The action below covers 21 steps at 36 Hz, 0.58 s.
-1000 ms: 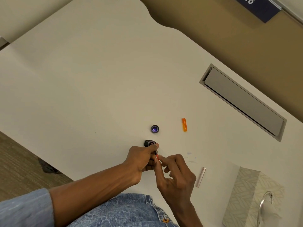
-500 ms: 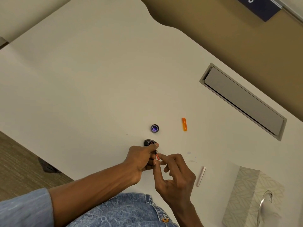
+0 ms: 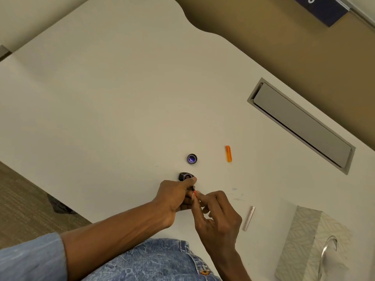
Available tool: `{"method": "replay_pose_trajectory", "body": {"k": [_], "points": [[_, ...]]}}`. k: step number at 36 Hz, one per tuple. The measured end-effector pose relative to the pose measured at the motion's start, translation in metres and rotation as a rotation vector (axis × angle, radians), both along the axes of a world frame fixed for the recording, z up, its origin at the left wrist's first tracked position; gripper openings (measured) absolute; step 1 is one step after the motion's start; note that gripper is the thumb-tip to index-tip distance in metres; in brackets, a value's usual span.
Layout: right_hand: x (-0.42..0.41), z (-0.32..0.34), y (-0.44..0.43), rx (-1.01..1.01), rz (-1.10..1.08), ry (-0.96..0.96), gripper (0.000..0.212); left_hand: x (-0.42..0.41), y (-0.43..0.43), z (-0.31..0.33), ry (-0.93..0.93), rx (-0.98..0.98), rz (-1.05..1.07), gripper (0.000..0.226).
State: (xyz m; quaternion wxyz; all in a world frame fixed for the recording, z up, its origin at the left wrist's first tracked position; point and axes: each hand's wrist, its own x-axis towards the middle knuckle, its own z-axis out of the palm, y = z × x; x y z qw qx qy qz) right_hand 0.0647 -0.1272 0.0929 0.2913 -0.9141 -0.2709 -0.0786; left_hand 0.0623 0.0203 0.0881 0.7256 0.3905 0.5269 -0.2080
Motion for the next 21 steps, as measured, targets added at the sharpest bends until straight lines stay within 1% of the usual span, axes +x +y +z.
{"method": "replay_pose_trajectory", "body": {"k": [11,21], "points": [[0.0011,-0.0020,0.0002,-0.012,0.005,-0.009,0.020,0.0002,0.0005,-0.0002,-0.005,-0.003,0.013,0.031],[0.0012,-0.0042,-0.0007,-0.023,0.005,-0.016,0.023,0.0001,-0.0001,-0.0014,-0.012,0.007,0.010,0.030]]}}
